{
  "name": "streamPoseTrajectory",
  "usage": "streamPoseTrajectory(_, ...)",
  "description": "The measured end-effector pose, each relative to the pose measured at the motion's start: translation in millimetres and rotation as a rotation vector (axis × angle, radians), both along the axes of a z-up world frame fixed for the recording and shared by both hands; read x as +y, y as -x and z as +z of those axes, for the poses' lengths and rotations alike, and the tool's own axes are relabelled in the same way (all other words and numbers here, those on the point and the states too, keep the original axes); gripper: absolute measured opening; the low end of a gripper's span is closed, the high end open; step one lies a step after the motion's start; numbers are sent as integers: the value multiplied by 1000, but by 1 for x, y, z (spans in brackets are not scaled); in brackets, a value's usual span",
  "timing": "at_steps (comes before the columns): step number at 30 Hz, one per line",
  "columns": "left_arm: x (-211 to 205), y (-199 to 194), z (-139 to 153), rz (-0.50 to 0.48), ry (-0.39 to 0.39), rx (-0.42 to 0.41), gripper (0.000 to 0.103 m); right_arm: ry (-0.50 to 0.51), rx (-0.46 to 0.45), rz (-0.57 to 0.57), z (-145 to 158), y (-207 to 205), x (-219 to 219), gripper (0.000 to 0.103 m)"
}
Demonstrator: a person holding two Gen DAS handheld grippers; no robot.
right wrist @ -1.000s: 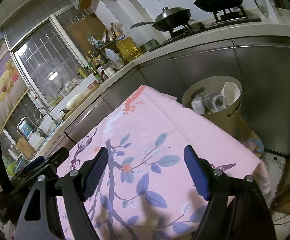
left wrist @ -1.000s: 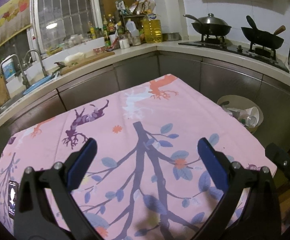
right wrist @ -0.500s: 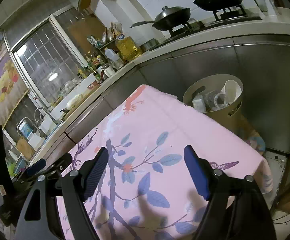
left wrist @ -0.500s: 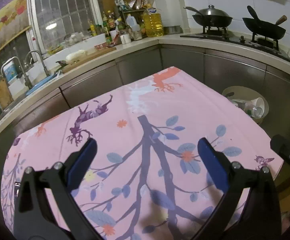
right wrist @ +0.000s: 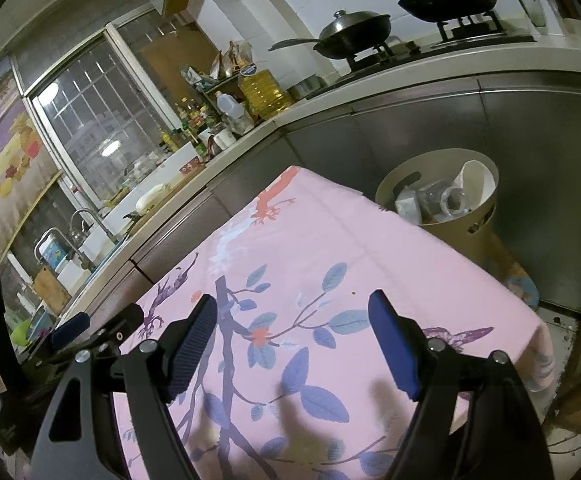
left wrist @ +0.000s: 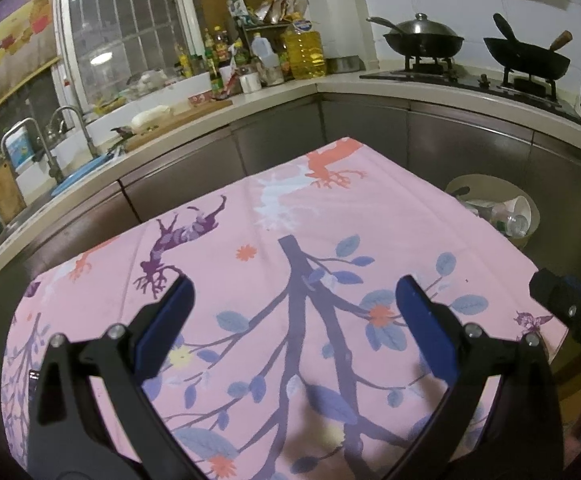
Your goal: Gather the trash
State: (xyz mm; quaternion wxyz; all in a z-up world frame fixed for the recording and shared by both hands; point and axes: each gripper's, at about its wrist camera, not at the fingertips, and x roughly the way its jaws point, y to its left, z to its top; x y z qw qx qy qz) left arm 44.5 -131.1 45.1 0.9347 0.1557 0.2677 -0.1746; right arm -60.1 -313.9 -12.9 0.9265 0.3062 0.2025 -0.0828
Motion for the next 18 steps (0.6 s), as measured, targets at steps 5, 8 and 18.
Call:
streamPoseTrajectory(5,0,-2,2,6,15,1,97,18,-28,5,3,1,3,75)
streamPoseTrajectory(8,1,-3,3,6,12,-3,97,22,-38,-3,5,2,3,79)
streamPoseTrajectory(18,4,1,8,21,7,-36,97,14,-42,-20,5,2,0,82)
